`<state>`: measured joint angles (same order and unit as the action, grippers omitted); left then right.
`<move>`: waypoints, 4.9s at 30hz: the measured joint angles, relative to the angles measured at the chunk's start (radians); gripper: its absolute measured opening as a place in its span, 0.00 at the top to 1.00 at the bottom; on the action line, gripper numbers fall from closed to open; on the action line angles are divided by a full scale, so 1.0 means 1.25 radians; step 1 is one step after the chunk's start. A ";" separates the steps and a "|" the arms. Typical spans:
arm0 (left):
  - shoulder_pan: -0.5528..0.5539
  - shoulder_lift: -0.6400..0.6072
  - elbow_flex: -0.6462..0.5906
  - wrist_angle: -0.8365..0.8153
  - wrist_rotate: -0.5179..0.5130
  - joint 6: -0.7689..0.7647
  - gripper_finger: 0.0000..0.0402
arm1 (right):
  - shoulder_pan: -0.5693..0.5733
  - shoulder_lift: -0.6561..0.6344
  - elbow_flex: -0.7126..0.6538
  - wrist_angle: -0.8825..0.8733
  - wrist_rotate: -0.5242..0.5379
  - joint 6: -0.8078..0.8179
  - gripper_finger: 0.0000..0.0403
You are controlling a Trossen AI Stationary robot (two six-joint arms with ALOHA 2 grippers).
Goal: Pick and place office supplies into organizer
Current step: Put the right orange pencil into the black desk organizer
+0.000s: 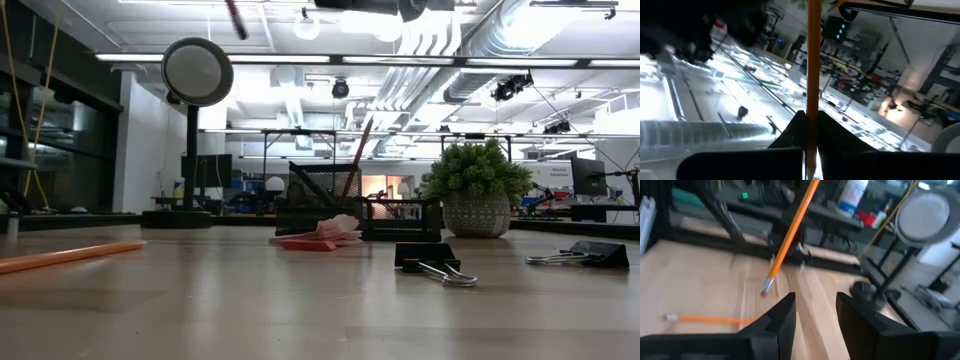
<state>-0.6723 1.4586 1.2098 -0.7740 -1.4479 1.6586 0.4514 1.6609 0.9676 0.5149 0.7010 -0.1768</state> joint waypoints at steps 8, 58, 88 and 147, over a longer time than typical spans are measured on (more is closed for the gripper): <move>0.029 0.000 -0.001 -0.011 0.001 0.014 1.00 | -0.065 -0.041 0.000 0.041 -0.202 0.023 0.67; 0.171 -0.002 -0.001 0.165 0.059 0.016 1.00 | -0.294 -0.048 0.000 -0.032 -0.656 0.290 0.67; 0.170 -0.003 -0.001 0.294 0.097 0.149 0.90 | -0.294 -0.047 0.000 -0.029 -0.649 0.195 0.97; 0.240 -0.249 0.082 0.277 0.277 -0.396 0.74 | -0.233 0.029 0.224 -0.742 0.541 -0.688 0.97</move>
<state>-0.3721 1.1468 1.3120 -0.4283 -1.1011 1.1630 0.1600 1.6973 1.2476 -0.4131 1.3778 -1.0365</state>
